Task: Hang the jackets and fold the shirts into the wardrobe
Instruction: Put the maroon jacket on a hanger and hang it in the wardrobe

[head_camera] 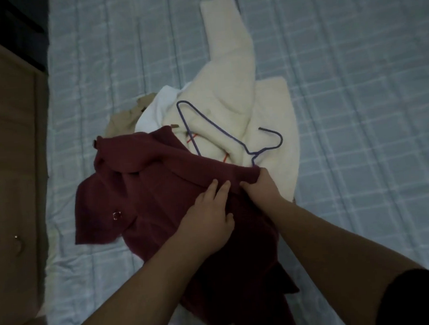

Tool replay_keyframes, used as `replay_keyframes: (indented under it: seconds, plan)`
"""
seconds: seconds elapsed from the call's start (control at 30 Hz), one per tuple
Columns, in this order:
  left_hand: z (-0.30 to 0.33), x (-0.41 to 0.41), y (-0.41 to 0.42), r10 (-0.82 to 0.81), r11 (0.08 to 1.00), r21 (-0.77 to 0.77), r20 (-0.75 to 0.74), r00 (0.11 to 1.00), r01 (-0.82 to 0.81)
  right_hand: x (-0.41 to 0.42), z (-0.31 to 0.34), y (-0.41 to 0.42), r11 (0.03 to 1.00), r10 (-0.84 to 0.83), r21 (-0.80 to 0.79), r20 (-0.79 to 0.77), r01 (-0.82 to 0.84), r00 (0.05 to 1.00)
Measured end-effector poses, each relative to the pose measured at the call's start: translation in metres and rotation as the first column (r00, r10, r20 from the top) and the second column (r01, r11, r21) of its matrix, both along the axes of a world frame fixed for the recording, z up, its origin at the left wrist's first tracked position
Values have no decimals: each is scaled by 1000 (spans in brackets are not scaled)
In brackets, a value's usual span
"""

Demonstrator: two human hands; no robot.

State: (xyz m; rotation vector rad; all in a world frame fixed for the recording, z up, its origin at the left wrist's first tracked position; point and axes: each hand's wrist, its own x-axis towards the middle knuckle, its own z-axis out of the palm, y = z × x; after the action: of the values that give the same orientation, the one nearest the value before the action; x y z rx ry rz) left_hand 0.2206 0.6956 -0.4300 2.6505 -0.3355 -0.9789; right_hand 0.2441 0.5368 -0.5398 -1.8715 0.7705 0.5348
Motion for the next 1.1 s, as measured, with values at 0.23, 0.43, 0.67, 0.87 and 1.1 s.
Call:
replay_keyframes:
  seconds: [0.23, 0.43, 0.67, 0.87, 1.1]
  plan:
    - [40, -30, -3, 129, 983, -138, 73, 989, -118, -40, 65, 7, 972, -205, 148, 151, 183, 967]
    - [85, -80, -14, 342, 900, -319, 95, 935, -297, -89, 150, 23, 860, -153, 511, 262, -2, 953]
    - [121, -148, 52, 520, 769, -482, 91, 849, -420, -160, 217, 70, 691, -102, 723, 119, -16, 988]
    - [159, -208, 132, 642, 694, -496, 99, 760, -521, -225, 272, 152, 615, -32, 787, 91, -52, 995]
    - [176, -274, 204, 676, 659, -506, 75, 733, -557, -282, 309, 224, 728, 166, 652, 133, -212, 977]
